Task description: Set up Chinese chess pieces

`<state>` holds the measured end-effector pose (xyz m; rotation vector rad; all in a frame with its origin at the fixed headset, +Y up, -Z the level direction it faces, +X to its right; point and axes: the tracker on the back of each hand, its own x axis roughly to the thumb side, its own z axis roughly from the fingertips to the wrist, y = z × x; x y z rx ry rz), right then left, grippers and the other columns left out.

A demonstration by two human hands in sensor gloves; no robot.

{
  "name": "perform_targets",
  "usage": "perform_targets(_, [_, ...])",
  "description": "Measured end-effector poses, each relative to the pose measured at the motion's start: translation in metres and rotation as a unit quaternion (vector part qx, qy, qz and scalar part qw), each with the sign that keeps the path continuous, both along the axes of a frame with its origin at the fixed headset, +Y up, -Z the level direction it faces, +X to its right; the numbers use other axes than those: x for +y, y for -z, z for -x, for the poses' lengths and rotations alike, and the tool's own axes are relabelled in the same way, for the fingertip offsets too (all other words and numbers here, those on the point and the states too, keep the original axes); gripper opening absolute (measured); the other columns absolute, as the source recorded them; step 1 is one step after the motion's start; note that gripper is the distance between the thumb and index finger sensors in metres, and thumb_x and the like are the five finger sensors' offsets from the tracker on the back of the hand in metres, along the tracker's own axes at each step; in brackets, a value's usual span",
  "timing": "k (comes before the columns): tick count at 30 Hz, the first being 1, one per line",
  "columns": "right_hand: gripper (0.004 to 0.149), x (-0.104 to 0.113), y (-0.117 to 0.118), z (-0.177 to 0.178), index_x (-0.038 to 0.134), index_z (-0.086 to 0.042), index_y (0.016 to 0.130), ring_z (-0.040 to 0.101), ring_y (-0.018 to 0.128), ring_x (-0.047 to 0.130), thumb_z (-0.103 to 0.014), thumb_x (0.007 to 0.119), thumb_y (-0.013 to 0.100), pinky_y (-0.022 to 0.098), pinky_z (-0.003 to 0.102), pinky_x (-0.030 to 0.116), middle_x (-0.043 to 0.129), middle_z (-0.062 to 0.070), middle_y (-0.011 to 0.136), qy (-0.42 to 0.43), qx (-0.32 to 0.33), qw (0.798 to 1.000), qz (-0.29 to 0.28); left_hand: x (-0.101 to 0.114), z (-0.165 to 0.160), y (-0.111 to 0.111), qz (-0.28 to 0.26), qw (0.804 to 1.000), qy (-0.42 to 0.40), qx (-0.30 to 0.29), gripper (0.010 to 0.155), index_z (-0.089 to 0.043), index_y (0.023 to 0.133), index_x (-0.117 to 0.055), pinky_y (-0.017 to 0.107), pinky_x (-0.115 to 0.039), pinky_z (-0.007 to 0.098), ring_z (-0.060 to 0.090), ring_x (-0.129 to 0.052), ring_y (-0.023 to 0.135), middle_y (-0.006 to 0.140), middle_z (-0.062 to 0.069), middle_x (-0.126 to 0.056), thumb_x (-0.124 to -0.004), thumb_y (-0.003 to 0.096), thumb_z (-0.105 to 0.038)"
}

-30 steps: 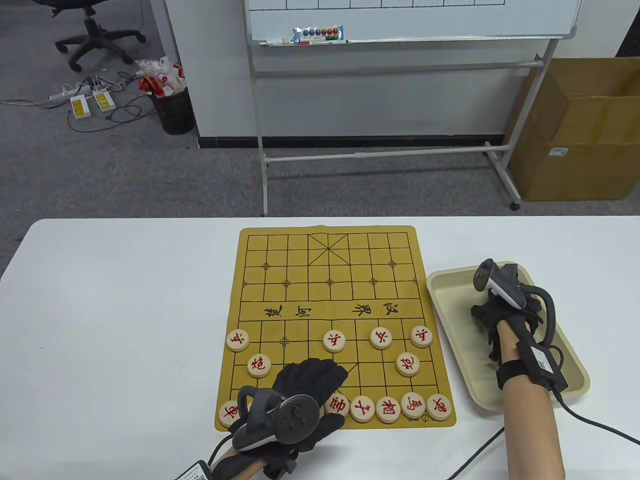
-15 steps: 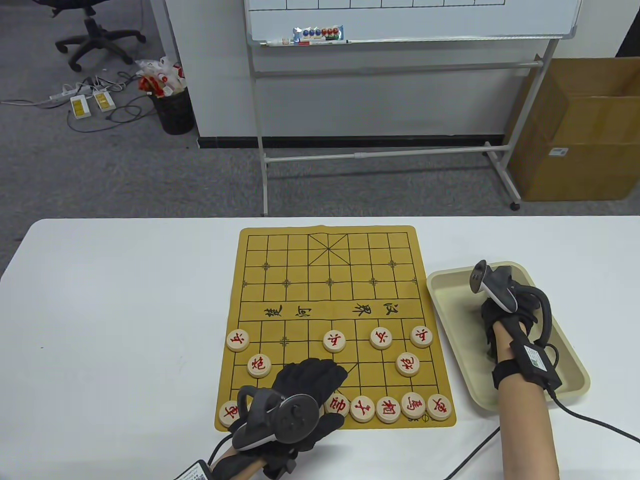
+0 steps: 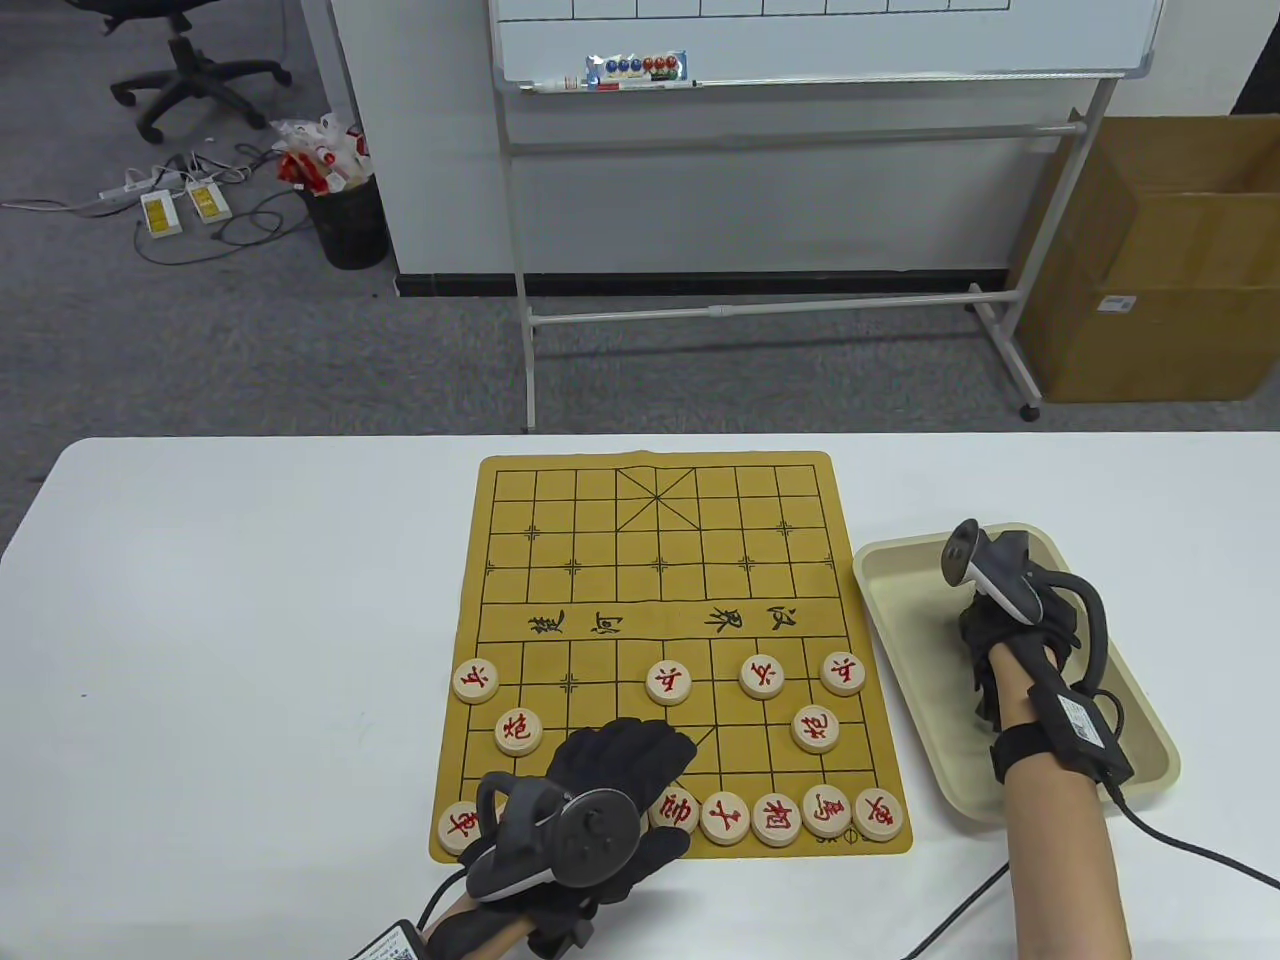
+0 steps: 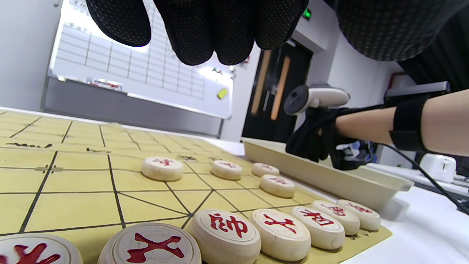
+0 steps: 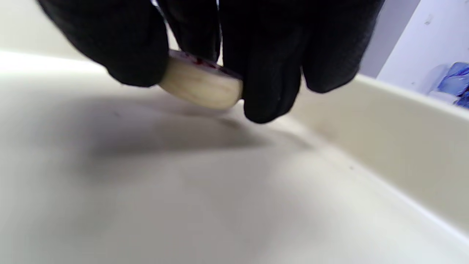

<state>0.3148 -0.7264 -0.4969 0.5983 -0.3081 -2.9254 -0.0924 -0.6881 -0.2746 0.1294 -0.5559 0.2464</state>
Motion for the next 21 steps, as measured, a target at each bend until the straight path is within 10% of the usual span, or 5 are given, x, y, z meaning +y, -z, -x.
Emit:
perform_targets(12, [0.072,0.084,-0.126,0.102,0.064,-0.014,0.106,0.034,0.083,0.089,-0.041,0.086,0.044,0.072,0.059,0.065,0.07,0.02,0.106,0.222,0.276,0.932,-0.078,0.007,-0.006,-0.012,-0.036,0.999,-0.02,-0.009,0.08,-0.031,0.107,-0.052,0.077,-0.061,0.058,0.027,-0.067,0.107,0.114,0.0,-0.062,-0.075,0.0353,-0.059])
perform_targets(21, [0.09,0.051,-0.214,0.165,0.045,-0.004,0.112,0.032,0.076,0.097,-0.044,0.086,0.043,0.069,0.057,0.071,0.08,0.019,0.1,0.427,0.383,0.817,-0.052,0.013,-0.026,-0.04,-0.189,0.98,0.012,-0.065,0.071,-0.037,0.101,-0.06,0.074,-0.072,0.045,0.019,-0.081,0.097,0.105,-0.006,-0.074,-0.08,0.0346,-0.053])
